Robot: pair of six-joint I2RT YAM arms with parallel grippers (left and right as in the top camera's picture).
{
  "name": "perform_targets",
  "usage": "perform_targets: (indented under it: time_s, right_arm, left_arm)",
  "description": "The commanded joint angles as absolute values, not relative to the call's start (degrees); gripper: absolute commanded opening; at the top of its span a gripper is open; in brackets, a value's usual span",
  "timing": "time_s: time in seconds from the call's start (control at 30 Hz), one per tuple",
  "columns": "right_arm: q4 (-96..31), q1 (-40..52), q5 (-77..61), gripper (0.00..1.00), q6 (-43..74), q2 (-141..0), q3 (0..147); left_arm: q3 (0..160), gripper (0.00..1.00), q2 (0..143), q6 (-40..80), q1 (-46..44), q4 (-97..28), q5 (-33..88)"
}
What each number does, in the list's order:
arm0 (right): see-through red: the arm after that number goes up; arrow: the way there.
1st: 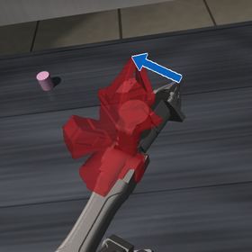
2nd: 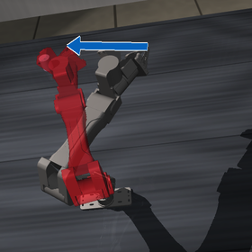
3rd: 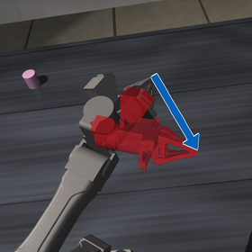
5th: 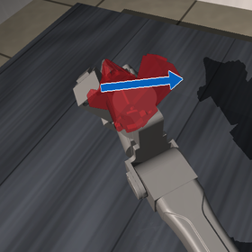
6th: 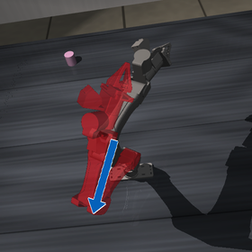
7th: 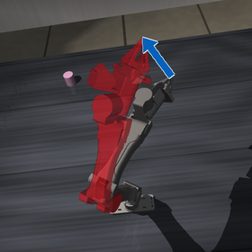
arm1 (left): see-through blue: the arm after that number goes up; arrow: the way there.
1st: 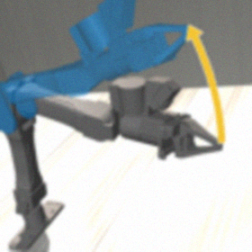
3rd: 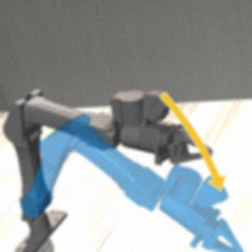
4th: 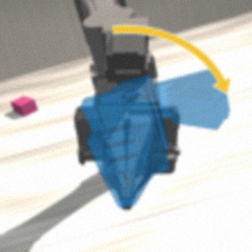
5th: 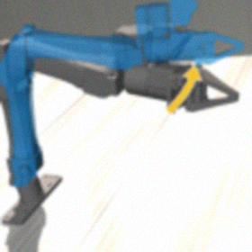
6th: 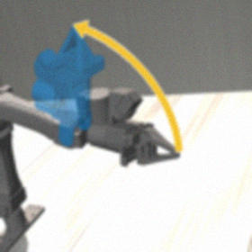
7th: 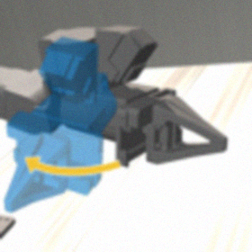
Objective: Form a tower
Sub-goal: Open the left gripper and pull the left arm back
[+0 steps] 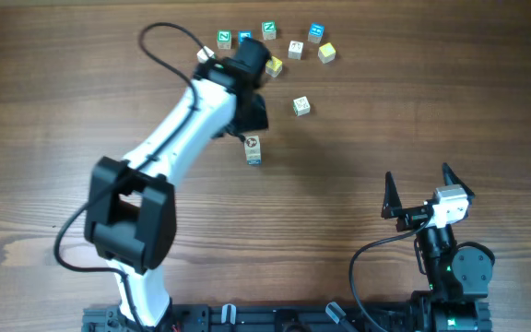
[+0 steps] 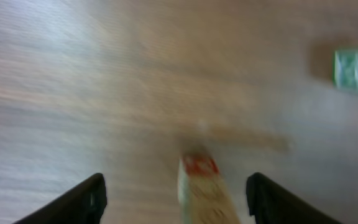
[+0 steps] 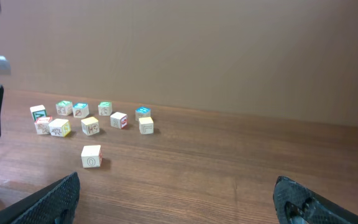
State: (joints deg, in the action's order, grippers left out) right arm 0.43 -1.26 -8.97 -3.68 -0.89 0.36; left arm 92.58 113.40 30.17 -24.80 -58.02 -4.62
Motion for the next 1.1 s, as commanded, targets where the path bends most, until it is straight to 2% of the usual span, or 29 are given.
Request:
perform_targets:
  time_s: [0.0, 0.07, 0.27, 0.4, 1.07]
  right_arm:
    - [0.73, -1.48, -9.65, 1.0, -2.85, -0.43, 0.3]
    - [0.73, -1.48, -9.65, 1.0, -2.85, -0.43, 0.3]
    - [0.73, -1.48, -9.65, 1.0, -2.87, -0.43, 0.3]
    - [0.73, -1.48, -9.65, 1.0, -2.85, -0.43, 0.3]
    - [0.73, -1.48, -9.65, 1.0, -2.85, -0.43, 0.3]
  left_arm:
    - [93.56, 0.85, 111.09, 30.04, -16.78, -57.36, -5.28]
    - [93.56, 0.99, 111.11, 30.06, -12.38, -57.98, -6.15]
    - [93.54, 1.0, 111.11, 30.06, 0.8, -59.35, -7.18]
    - [93.54, 1.0, 111.11, 30.06, 5.41, -59.33, -7.18]
    - [93.54, 1.0, 111.11, 30.06, 7.09, -59.33, -7.16]
